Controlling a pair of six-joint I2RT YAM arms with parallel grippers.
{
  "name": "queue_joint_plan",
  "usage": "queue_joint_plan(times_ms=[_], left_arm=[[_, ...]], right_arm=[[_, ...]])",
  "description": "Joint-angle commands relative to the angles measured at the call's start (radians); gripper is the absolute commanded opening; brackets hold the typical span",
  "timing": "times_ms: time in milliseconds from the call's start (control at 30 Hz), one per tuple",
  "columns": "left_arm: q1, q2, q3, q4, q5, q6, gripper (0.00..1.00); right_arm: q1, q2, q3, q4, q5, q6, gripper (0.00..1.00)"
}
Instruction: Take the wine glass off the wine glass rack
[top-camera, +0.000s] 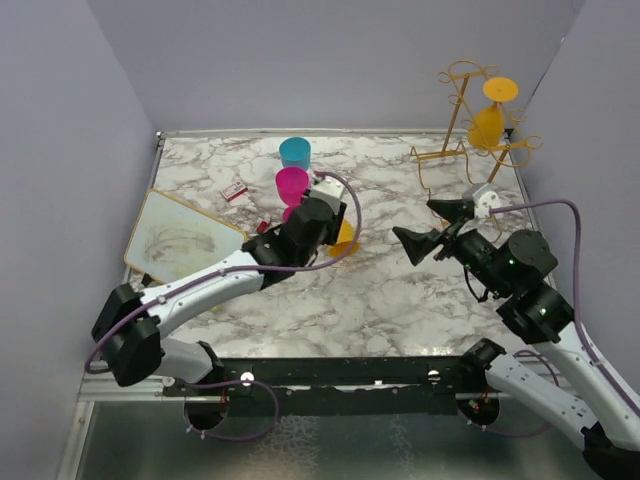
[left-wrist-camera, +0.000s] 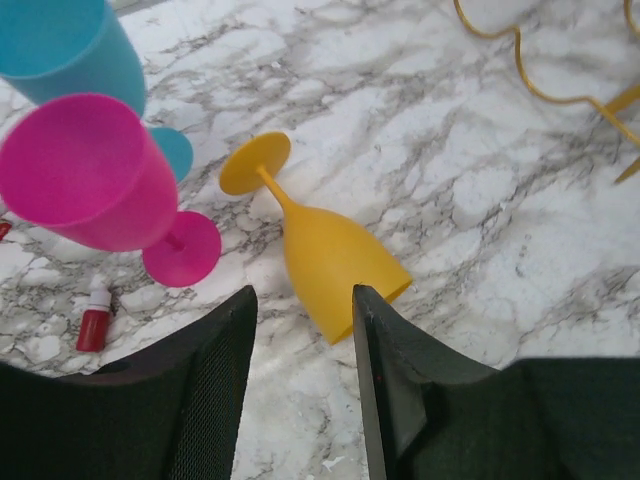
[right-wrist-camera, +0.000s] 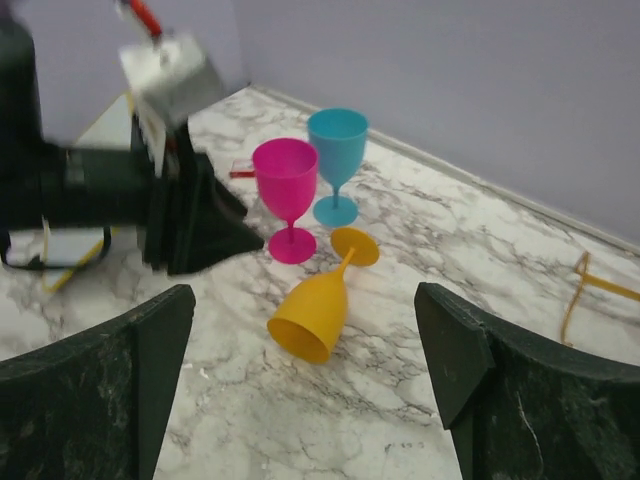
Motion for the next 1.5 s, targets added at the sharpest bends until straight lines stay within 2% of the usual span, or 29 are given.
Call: queue_joint_plan(times_ms=[0, 100, 200, 300, 433, 500, 667, 833, 967, 1033, 1233, 1333, 1467], left_arm=[[0.141, -0.178, -0.011, -0.085, 0.255, -0.048, 0.51], [0.227, -0.254, 0.029, -0.125, 0.312, -0.023, 0.60], [0.296, -0.303, 0.061, -0.130, 0.321, 0.005, 0.64], [0.348, -0.345, 0.053, -0.083, 0.320, 0.026, 0.68], [0.383, -0.392, -0.011, 0.003, 0.326, 0.029, 0.70], [0.394, -0.412, -0.048, 0.038, 0.333, 0.033, 0.70], [0.403, -0.449, -0.101, 0.063, 0.315, 0.069, 0.70], [0.382, -0.485, -0.146, 0.077, 0.268, 0.089, 0.70], [0.360, -0.501, -0.158, 0.075, 0.242, 0.106, 0.70], [0.355, -0.507, -0.163, 0.075, 0.231, 0.108, 0.70], [0.349, -0.518, -0.172, 0.078, 0.211, 0.117, 0.70], [0.348, -0.518, -0.176, 0.078, 0.205, 0.118, 0.70], [0.348, -0.514, -0.177, 0.081, 0.210, 0.117, 0.70]], right_arm=[[0.003, 0.068, -0.097, 0.085, -0.275, -0.169, 0.89], [0.004, 0.131, -0.178, 0.185, -0.346, -0.248, 0.87], [0.023, 0.248, -0.187, 0.201, -0.402, -0.376, 0.83], [0.094, 0.385, -0.175, 0.251, -0.182, -0.437, 0.79], [0.139, 0.533, -0.234, 0.455, -0.037, -0.554, 0.75], [0.158, 0.606, -0.258, 0.543, 0.026, -0.657, 0.70], [0.165, 0.767, -0.329, 0.780, 0.220, -0.920, 0.67], [0.164, 0.927, -0.377, 1.079, 0.269, -1.050, 0.67], [0.161, 1.100, -0.347, 1.316, 0.294, -1.095, 0.62], [0.156, 1.172, -0.335, 1.456, 0.293, -1.105, 0.57], [0.144, 1.314, -0.300, 1.650, 0.265, -1.112, 0.35], [0.145, 1.283, -0.307, 1.606, 0.237, -1.076, 0.22], [0.145, 1.169, -0.319, 1.461, 0.245, -0.988, 0.04]])
